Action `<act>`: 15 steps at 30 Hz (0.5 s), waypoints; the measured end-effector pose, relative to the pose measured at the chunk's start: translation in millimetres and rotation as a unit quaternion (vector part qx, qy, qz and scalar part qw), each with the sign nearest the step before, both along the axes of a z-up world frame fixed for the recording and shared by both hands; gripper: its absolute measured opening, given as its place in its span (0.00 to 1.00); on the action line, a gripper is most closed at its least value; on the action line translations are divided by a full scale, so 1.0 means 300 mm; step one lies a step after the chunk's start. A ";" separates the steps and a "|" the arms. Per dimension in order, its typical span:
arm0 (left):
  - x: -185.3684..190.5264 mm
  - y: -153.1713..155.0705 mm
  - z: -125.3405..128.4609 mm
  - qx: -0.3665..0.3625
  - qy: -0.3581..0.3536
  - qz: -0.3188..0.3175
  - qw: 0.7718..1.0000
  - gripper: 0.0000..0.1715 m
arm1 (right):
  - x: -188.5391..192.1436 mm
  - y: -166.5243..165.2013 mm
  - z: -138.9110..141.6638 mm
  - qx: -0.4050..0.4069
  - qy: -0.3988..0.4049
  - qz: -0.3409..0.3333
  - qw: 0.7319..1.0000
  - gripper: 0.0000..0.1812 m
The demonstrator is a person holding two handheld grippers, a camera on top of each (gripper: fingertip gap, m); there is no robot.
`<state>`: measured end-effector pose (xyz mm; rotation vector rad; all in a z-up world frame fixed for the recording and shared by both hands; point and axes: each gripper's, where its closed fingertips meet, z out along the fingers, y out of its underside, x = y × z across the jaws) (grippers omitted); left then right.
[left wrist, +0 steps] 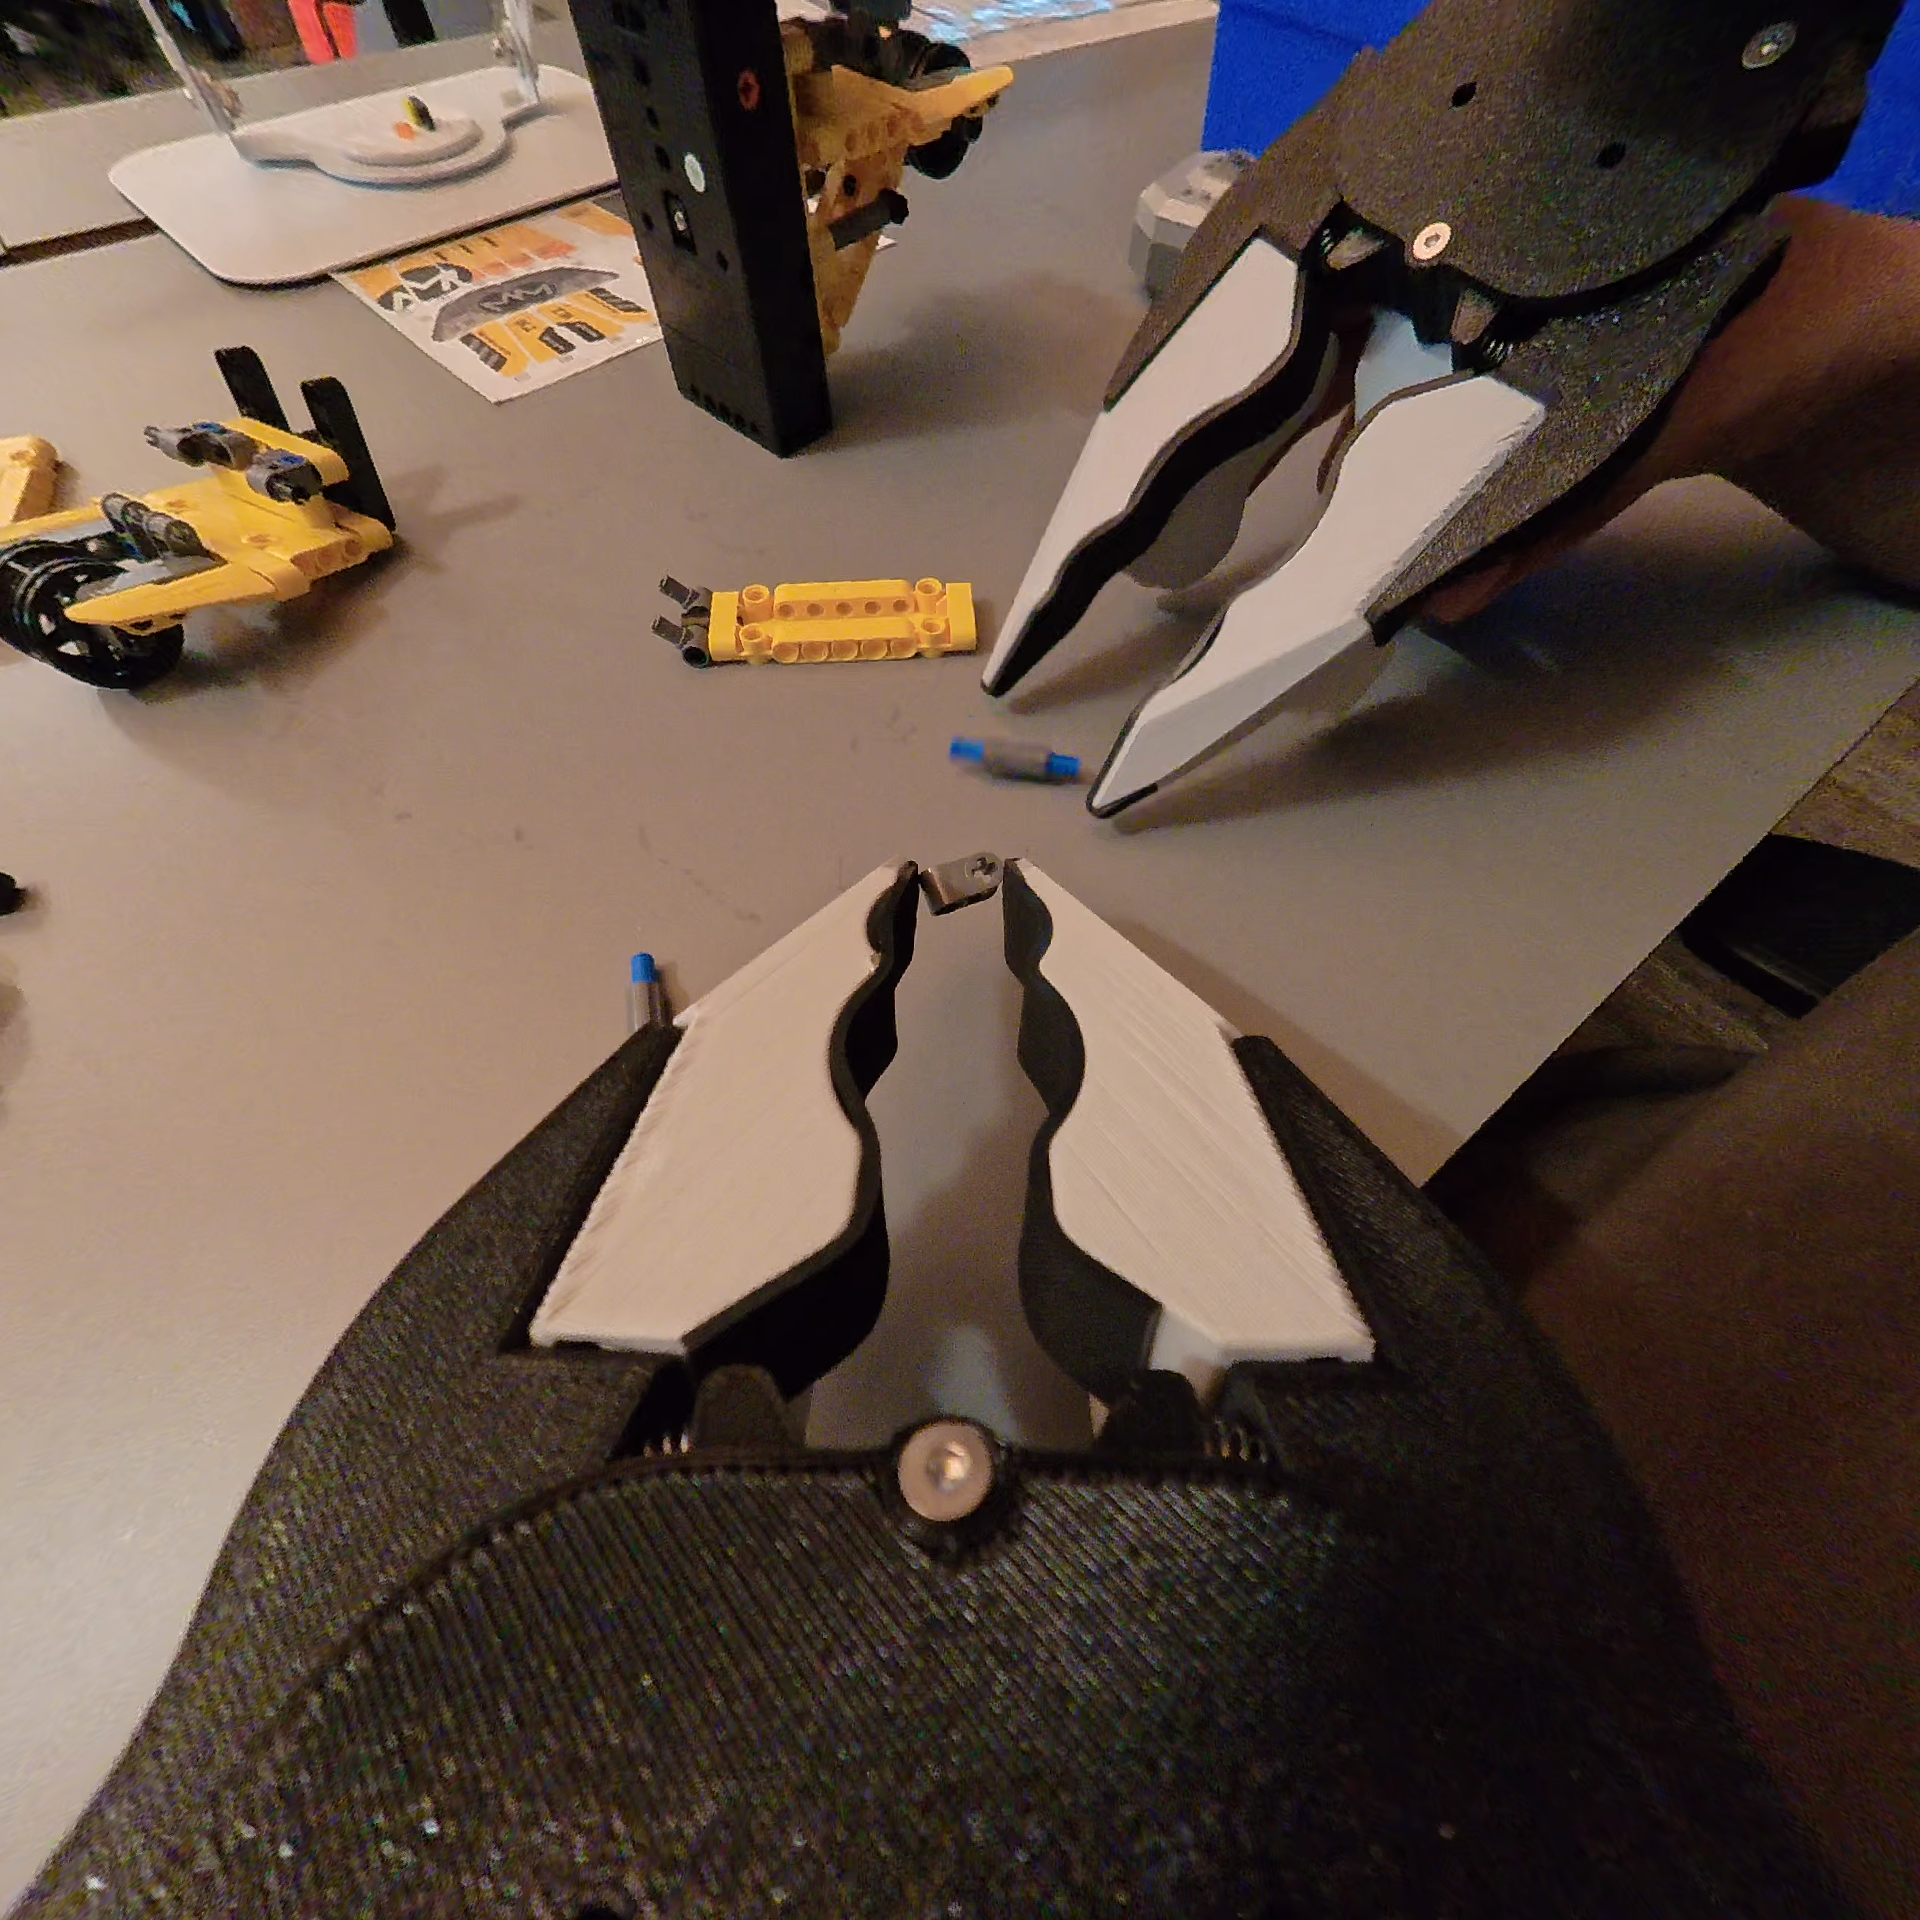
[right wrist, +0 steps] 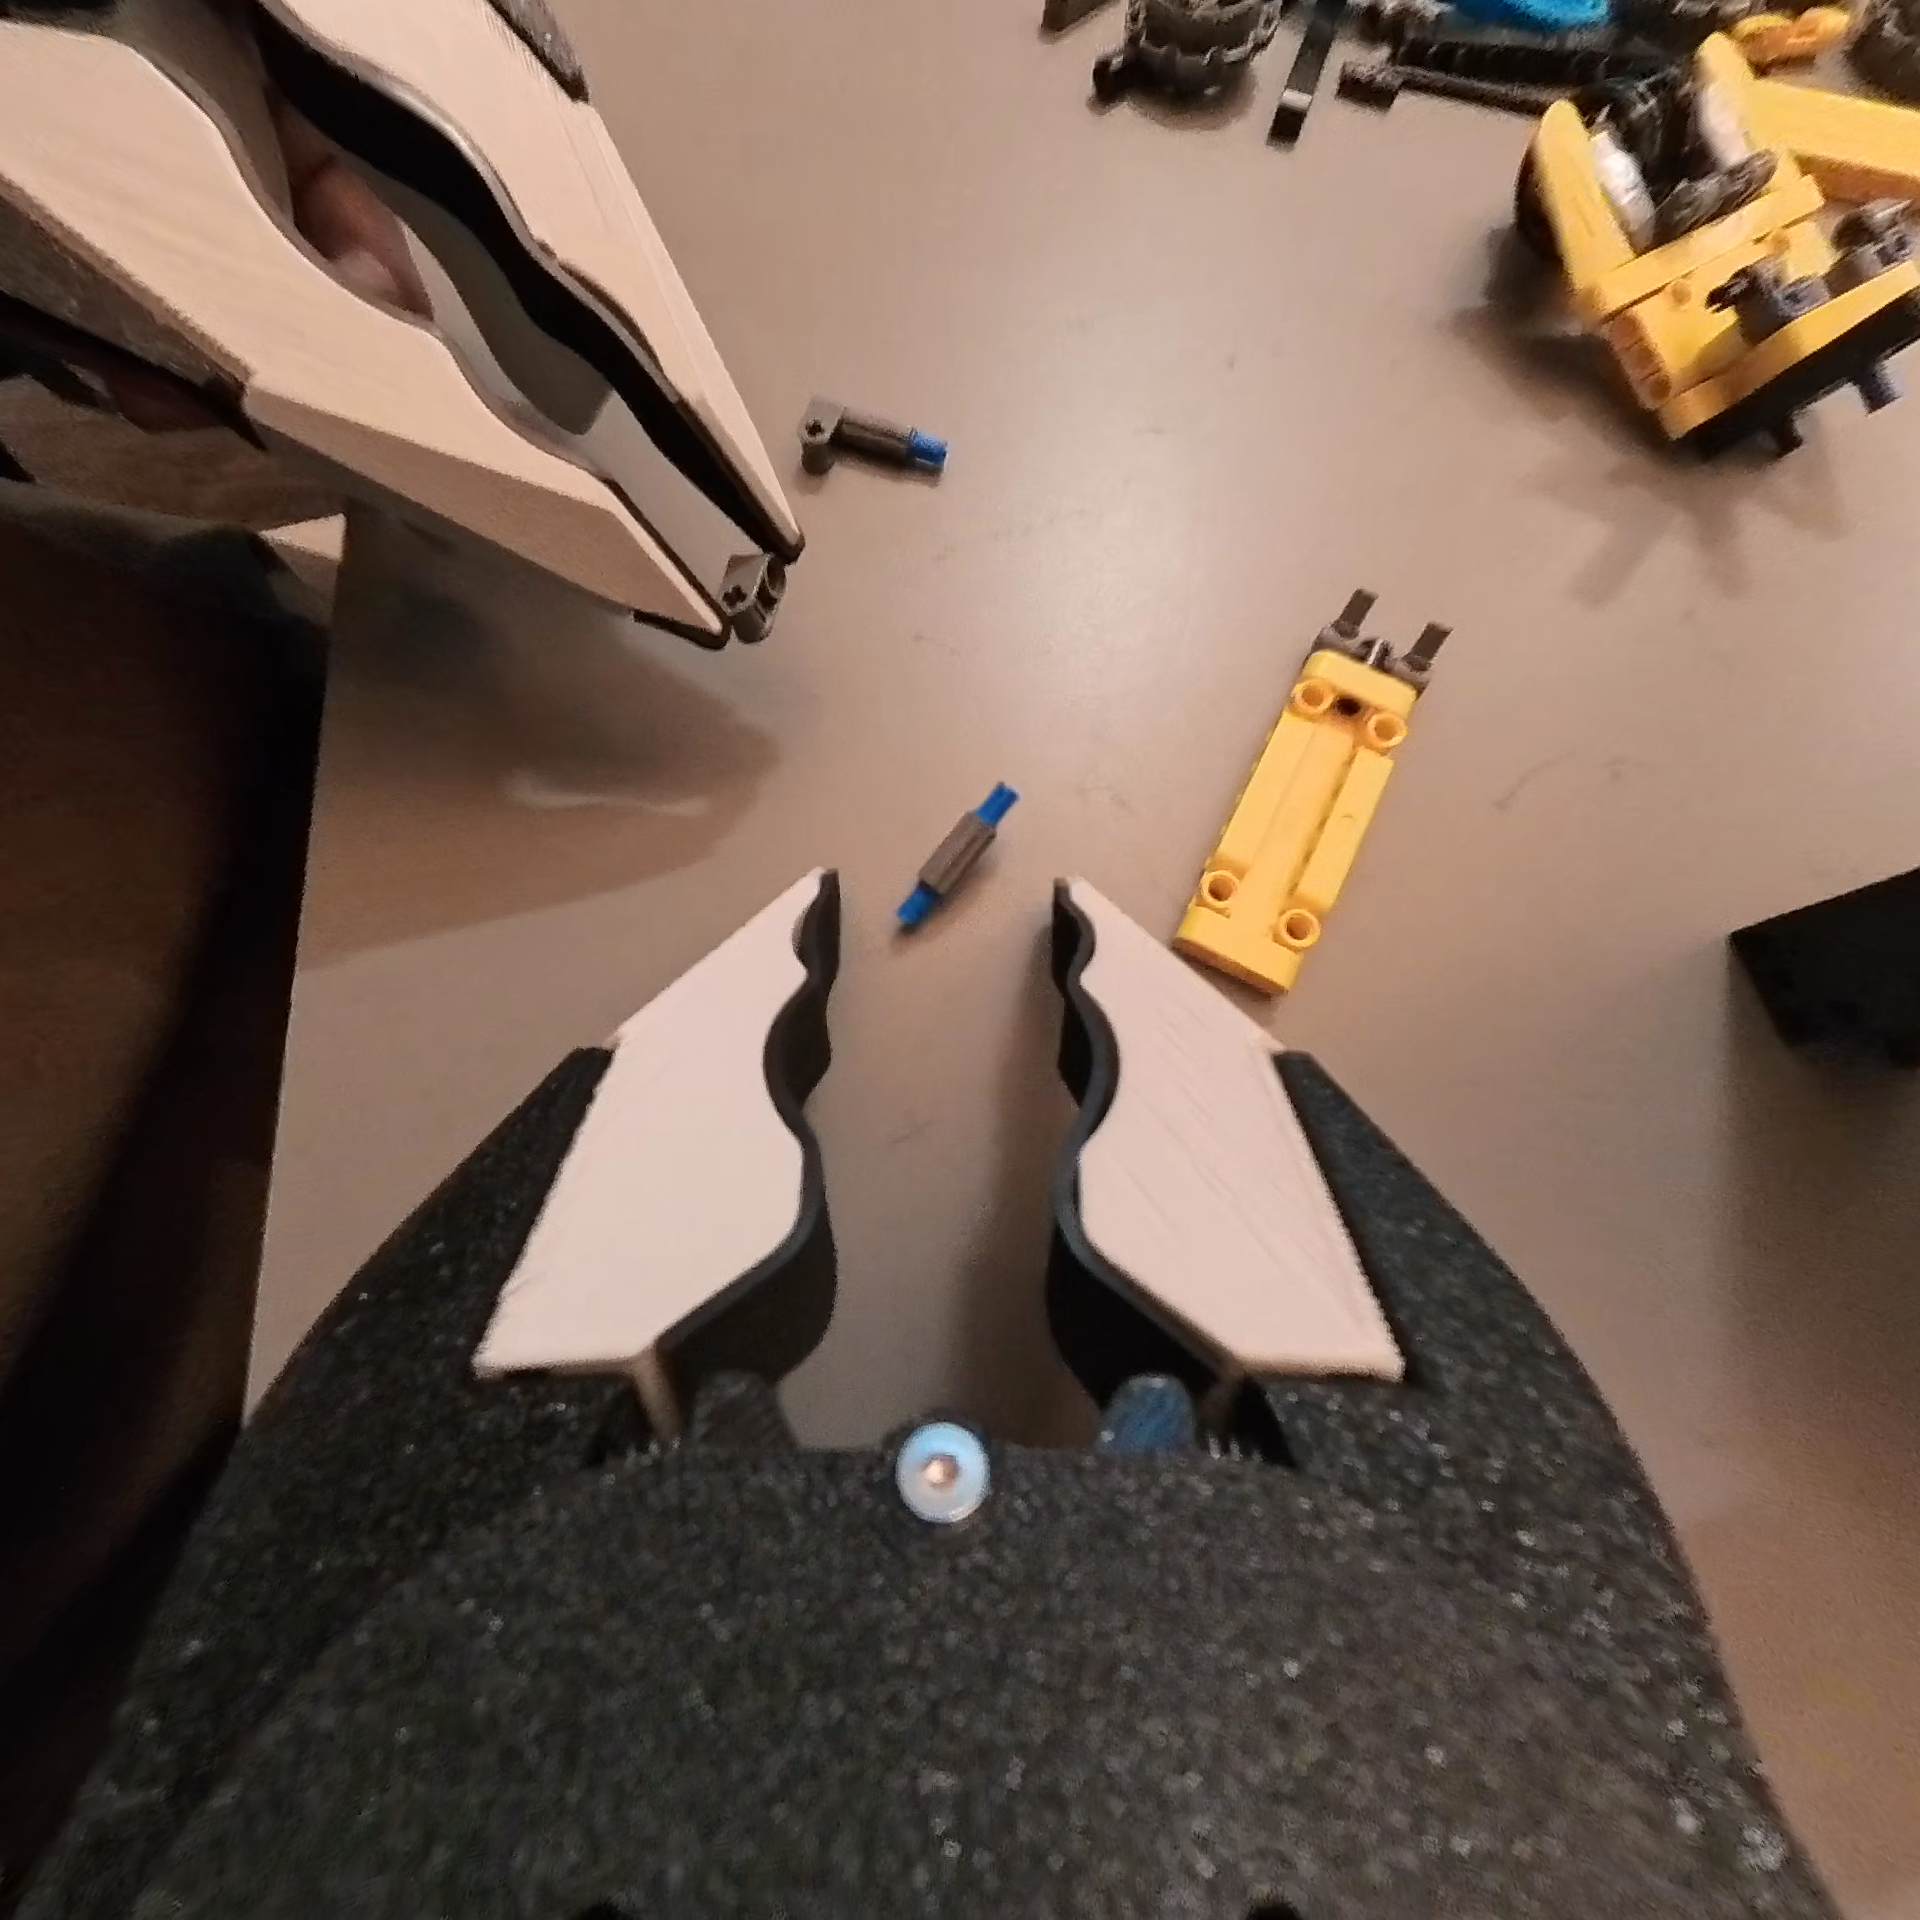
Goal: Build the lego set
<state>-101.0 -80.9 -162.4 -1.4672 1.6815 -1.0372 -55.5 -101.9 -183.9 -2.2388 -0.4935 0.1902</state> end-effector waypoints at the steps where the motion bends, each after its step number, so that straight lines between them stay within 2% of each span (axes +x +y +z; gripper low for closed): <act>1: 0.001 0.000 0.004 0.000 -0.003 0.000 1.000 0.08 | 0.001 0.005 0.018 0.014 0.009 -0.003 1.000 0.22; 7: 0.005 -0.040 0.043 0.014 -0.036 -0.023 0.999 0.08 | -0.040 0.020 0.154 0.088 0.145 0.001 0.985 0.16; 12: 0.014 -0.078 0.080 0.057 -0.070 -0.041 0.995 0.08 | -0.116 -0.001 0.163 0.021 0.296 0.035 0.954 0.17; 15: 0.013 -0.110 0.091 0.081 -0.084 -0.062 0.991 0.08 | -0.131 -0.003 0.157 -0.011 0.358 0.032 0.933 0.15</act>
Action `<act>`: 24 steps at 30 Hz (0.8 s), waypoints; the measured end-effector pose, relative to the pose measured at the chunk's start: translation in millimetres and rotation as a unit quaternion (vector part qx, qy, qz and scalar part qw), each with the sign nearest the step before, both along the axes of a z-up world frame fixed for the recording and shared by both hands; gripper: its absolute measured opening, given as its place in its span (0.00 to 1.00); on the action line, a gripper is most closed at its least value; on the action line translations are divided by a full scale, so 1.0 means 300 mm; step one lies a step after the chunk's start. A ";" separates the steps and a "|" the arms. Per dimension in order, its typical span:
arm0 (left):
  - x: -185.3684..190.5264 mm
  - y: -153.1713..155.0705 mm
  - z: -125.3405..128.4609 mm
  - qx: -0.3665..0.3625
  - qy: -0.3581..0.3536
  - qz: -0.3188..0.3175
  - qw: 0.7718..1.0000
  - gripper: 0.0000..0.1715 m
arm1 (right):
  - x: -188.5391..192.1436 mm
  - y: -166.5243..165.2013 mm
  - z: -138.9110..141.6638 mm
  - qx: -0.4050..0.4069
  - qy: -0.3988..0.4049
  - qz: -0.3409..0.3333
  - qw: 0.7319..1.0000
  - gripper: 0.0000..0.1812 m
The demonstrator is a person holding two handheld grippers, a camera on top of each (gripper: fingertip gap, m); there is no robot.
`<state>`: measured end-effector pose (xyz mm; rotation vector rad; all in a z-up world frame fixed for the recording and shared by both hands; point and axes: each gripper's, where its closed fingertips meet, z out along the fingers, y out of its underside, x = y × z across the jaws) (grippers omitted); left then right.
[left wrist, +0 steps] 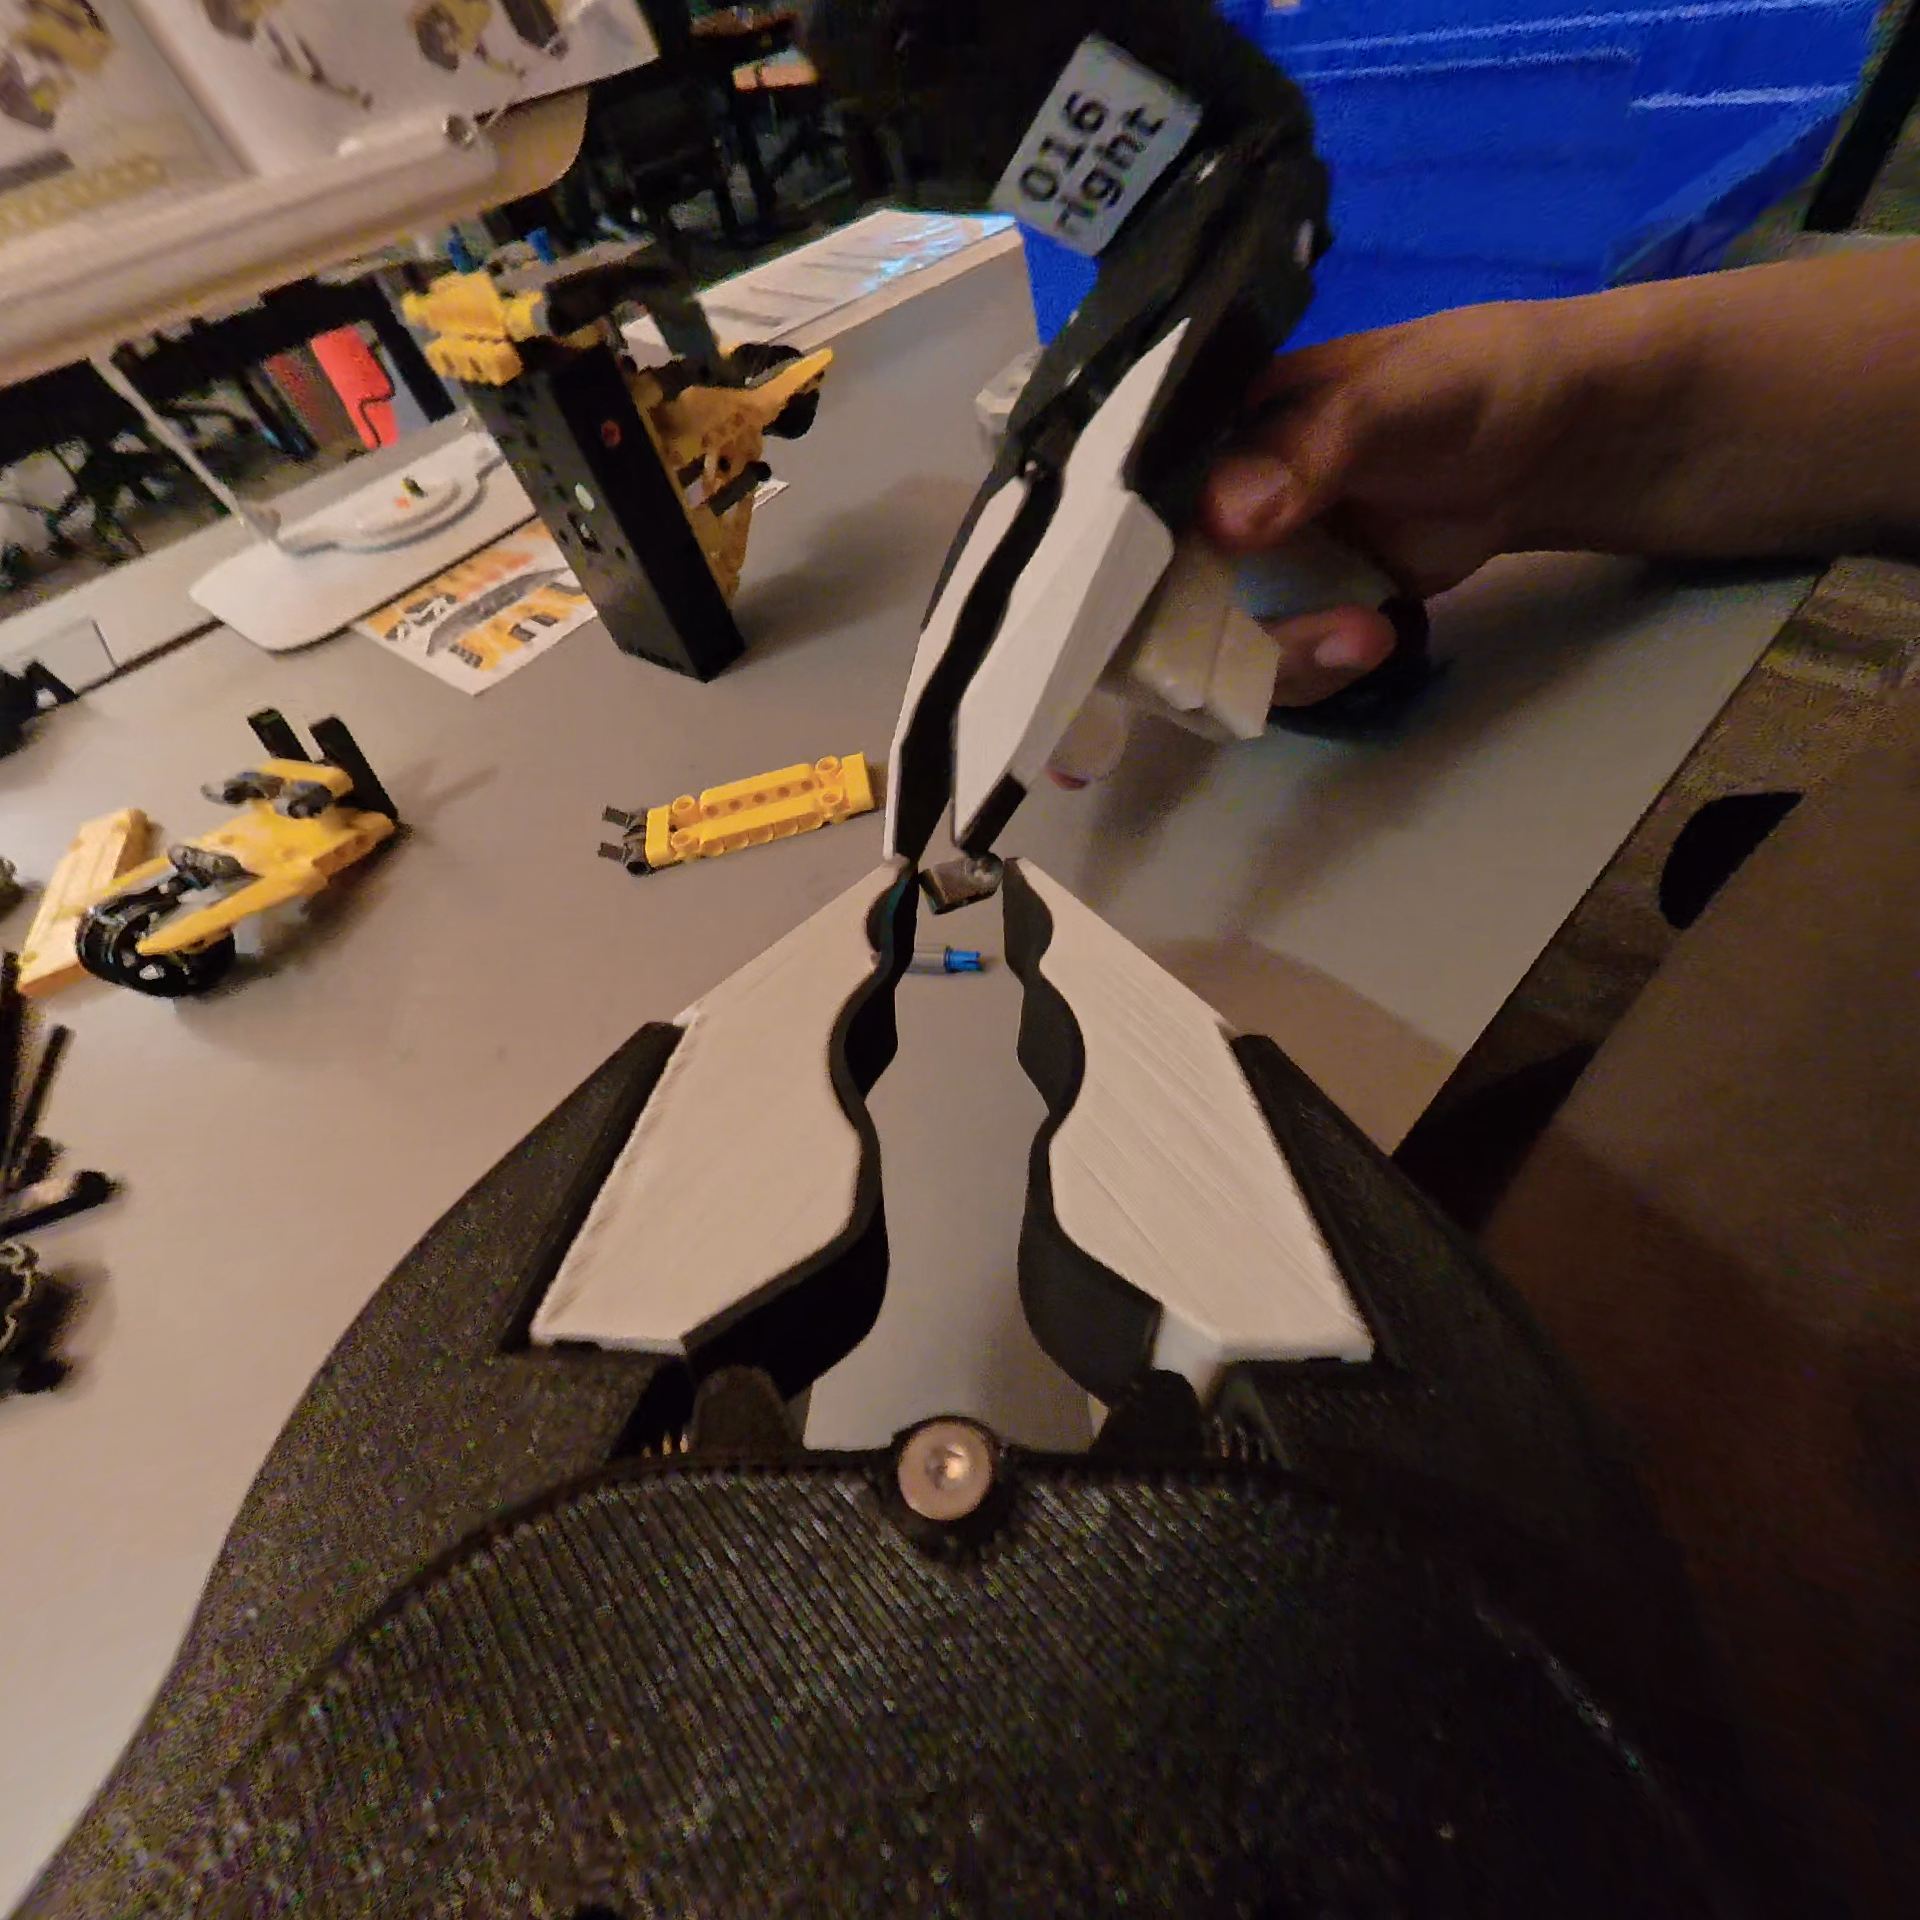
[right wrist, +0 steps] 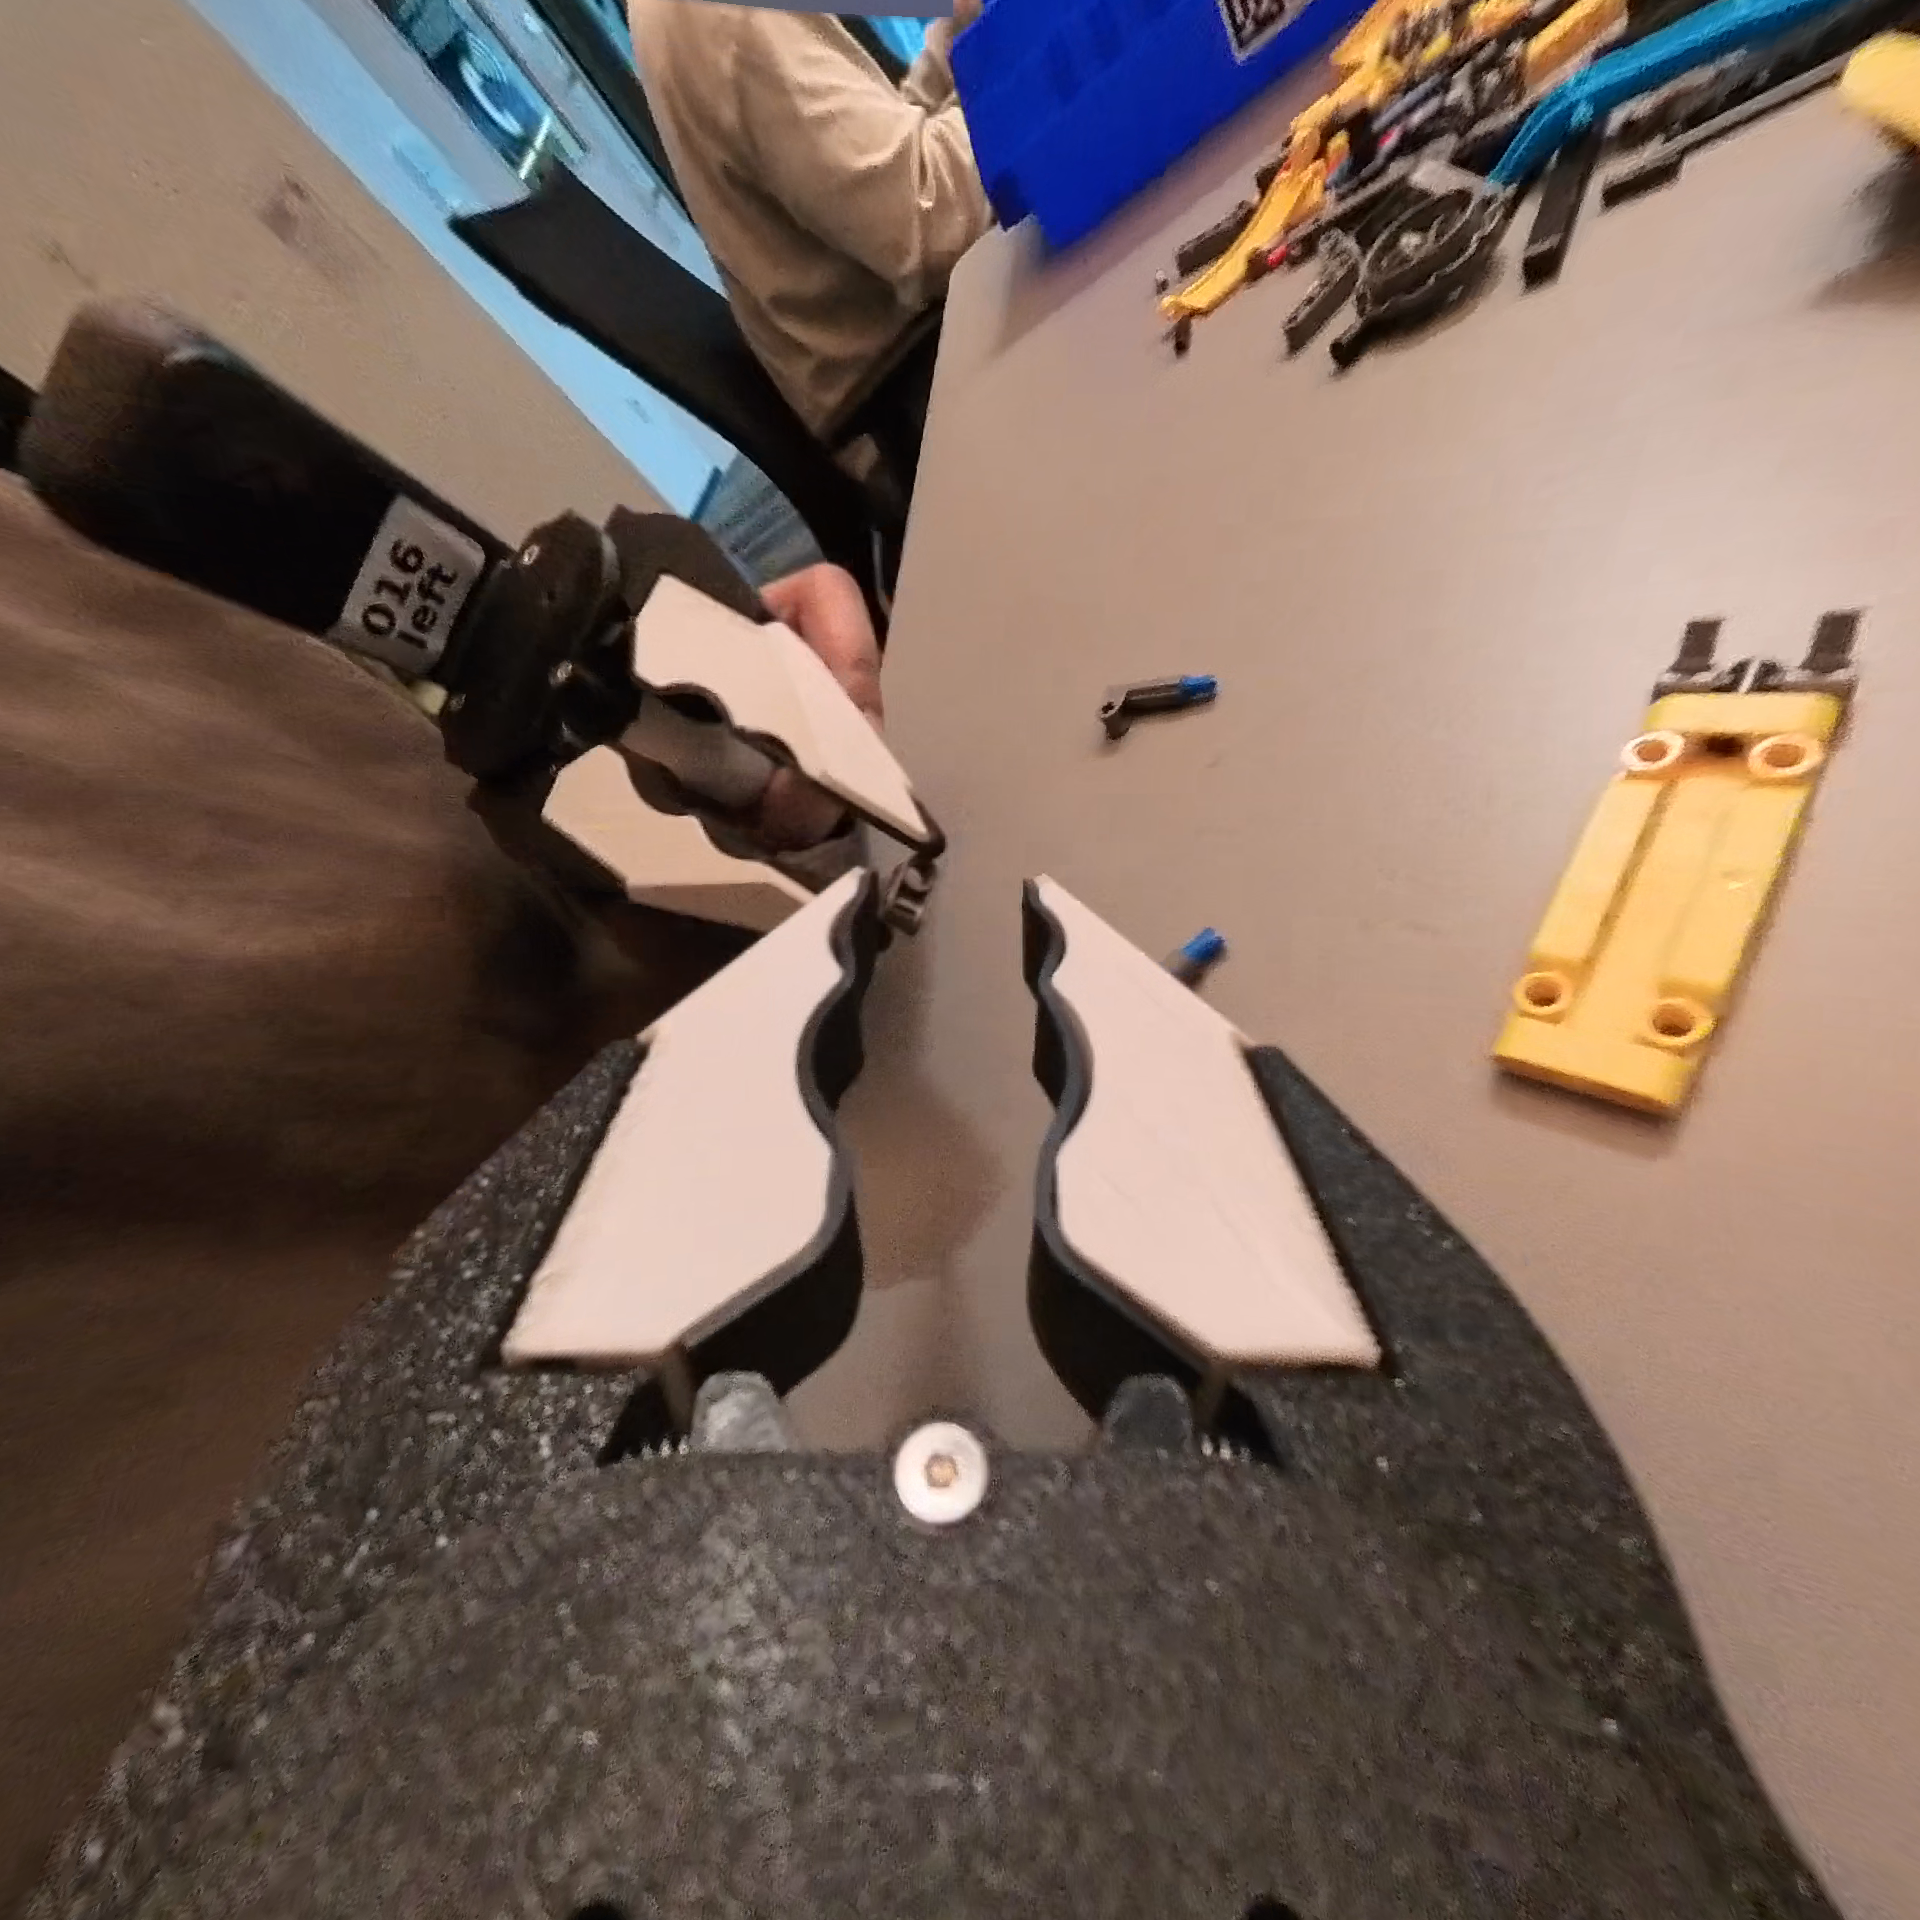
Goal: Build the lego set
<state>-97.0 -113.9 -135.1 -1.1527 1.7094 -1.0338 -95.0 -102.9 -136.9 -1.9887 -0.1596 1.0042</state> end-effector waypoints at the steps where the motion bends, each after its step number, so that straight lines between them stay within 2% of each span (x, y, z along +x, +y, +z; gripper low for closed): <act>1: 0.000 -0.004 0.001 0.010 -0.003 -0.001 1.000 0.07 | -0.003 -0.002 -0.005 -0.009 0.011 0.004 1.000 0.14; 6: -0.001 -0.014 -0.007 0.036 -0.005 -0.002 0.999 0.08 | -0.034 -0.025 -0.008 -0.022 0.029 0.038 0.999 0.08; 10: -0.004 -0.006 -0.030 0.054 0.010 0.004 0.998 0.09 | -0.031 -0.021 -0.015 -0.011 -0.006 0.031 0.999 0.04; 12: -0.015 0.005 -0.063 0.057 0.035 0.005 0.998 0.13 | -0.023 -0.015 -0.021 0.001 -0.047 0.021 0.999 0.04; 17: -0.056 0.052 -0.106 0.052 0.063 0.010 0.997 0.13 | -0.031 -0.019 -0.088 0.008 -0.191 0.025 0.981 0.04; 24: -0.046 0.087 -0.105 0.013 0.063 0.030 0.997 0.13 | -0.046 -0.017 -0.159 0.020 -0.337 0.035 0.941 0.04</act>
